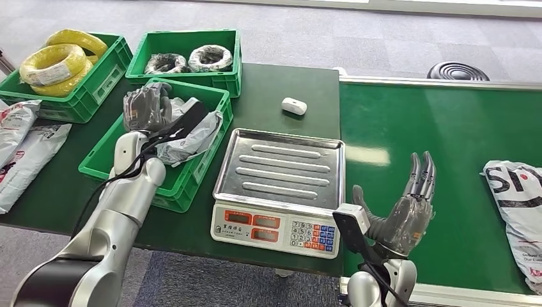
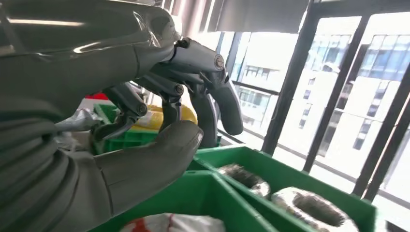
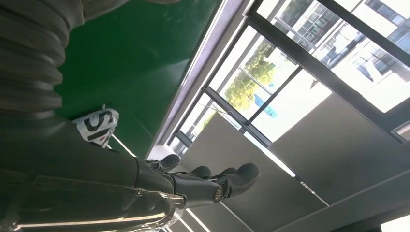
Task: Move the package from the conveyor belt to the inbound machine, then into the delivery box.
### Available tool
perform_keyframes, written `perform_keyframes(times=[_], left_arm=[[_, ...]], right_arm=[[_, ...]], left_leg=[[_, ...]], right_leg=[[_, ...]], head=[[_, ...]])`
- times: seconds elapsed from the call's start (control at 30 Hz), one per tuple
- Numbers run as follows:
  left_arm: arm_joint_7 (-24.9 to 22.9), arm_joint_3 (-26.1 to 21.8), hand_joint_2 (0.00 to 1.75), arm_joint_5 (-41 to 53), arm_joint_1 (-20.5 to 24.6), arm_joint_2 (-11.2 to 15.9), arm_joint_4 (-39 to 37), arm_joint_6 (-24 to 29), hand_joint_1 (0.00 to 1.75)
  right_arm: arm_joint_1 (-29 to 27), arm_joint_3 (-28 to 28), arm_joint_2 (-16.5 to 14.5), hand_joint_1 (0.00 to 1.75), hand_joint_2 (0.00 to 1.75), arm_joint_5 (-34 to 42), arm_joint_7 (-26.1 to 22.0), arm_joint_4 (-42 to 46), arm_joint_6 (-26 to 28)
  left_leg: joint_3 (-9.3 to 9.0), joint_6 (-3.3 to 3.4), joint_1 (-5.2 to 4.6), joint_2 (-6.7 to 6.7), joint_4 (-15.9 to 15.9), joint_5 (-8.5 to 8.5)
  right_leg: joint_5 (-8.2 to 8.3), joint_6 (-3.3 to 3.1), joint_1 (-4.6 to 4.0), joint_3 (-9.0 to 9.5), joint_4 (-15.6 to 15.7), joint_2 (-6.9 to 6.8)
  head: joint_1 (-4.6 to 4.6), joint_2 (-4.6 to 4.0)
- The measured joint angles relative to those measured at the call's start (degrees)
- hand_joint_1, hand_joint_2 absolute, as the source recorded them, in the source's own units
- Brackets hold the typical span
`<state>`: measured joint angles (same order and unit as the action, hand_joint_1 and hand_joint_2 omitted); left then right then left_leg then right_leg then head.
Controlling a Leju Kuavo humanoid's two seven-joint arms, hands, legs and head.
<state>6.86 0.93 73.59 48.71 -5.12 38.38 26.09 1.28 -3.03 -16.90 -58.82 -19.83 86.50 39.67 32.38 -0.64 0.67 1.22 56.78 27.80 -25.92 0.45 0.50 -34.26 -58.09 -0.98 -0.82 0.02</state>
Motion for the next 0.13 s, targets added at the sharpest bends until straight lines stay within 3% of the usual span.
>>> perform_keyframes(times=[0.13], left_arm=[[0.0, 1.2, 1.75, -1.0, -0.1, -0.9, 3.5, -0.4, 1.75]], right_arm=[[0.2, 0.1, 0.0, 0.00, 1.75, 0.0, -0.1, -0.4, 0.0]], left_leg=[[-0.01, 0.00, 0.03, -0.01, 0.0, 0.00]], right_leg=[[0.00, 0.00, -0.03, -0.01, 0.0, 0.00]], head=[[0.00, 0.00]])
